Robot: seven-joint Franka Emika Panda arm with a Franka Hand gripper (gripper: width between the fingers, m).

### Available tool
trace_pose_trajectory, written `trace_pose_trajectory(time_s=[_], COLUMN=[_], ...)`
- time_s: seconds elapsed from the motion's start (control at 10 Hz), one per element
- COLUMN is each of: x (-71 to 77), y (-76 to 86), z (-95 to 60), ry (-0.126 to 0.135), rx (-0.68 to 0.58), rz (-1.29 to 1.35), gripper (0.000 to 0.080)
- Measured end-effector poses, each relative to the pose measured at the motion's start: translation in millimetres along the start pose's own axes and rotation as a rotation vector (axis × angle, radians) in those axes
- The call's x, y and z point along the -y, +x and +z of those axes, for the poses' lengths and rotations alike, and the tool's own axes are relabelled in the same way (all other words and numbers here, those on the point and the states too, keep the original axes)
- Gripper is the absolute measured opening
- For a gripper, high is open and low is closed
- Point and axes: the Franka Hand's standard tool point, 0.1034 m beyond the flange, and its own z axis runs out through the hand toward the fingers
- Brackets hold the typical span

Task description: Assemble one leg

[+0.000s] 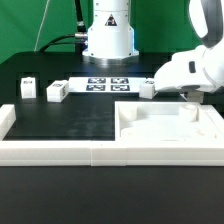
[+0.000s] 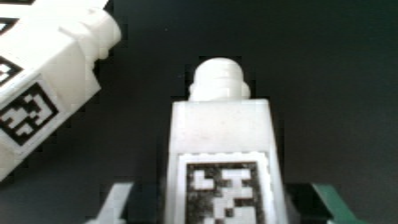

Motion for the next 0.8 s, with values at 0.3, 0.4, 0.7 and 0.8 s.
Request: trace_pose_trajectory(time_s=[0.3,0.4,0.7,0.8], x=[0.0,0.0,-7.6,-9.9], y=[0.0,0.0,-25.2,-32.9], z=[0.0,0.0,-32.0,-42.4], ry=[0.000,0.000,-0.007,-0.008], rx=[0.000,0.000,-0.008,-0.019], rz=[0.000,0.000,-0.044,-0.047], gripper=[0.0288,0.0288,0.0288,0.0289])
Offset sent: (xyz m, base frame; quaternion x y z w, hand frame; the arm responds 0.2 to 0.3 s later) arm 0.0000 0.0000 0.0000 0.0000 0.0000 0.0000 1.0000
